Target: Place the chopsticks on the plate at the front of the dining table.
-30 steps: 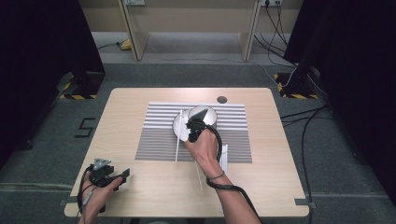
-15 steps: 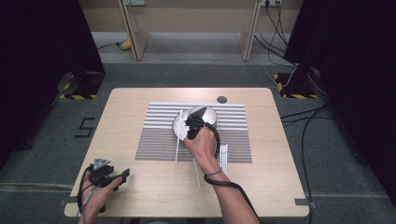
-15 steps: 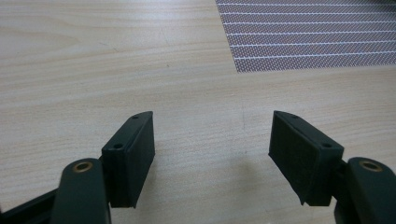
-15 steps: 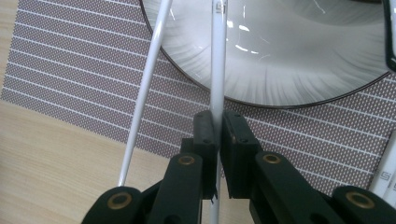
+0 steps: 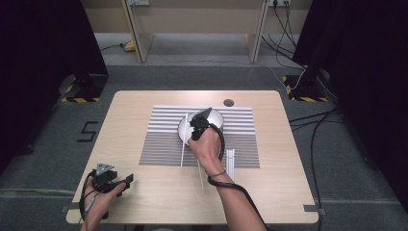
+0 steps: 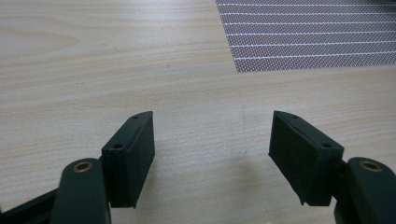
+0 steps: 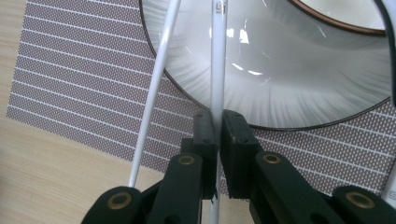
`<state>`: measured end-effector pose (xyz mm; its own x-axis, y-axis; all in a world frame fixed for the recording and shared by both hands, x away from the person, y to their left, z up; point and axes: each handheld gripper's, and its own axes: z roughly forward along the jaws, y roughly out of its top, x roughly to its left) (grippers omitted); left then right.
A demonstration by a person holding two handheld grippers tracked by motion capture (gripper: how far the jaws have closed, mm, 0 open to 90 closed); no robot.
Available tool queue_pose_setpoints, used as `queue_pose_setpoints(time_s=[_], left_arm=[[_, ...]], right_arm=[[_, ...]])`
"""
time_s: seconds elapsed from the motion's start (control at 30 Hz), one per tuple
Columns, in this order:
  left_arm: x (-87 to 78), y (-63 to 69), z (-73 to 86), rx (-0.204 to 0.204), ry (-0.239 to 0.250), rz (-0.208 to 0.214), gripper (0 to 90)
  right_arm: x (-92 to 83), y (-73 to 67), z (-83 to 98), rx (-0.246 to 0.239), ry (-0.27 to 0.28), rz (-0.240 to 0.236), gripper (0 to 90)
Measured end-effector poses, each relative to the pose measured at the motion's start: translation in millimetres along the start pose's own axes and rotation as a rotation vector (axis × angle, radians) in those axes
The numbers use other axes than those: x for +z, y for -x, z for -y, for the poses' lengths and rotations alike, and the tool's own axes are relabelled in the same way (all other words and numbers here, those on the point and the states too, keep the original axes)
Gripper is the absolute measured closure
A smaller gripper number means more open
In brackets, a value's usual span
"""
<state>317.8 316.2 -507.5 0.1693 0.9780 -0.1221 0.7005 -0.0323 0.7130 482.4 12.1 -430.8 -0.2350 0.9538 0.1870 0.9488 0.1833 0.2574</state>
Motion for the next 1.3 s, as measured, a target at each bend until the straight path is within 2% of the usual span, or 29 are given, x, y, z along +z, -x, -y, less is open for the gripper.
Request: queue_pose_setpoints(time_s=[1.13, 1.3], left_arm=[[0.4, -0.2, 0.2, 0.001, -0.001, 0.002, 30.8], [0.9, -0.1, 0.3, 0.001, -0.001, 0.003, 30.8]], right_arm=[[9.0, 0.3, -19.6, 0.037, 0.040, 0.007, 85.5], [9.3, -0.6, -22.3, 0.030, 0.054, 0.006, 85.4]])
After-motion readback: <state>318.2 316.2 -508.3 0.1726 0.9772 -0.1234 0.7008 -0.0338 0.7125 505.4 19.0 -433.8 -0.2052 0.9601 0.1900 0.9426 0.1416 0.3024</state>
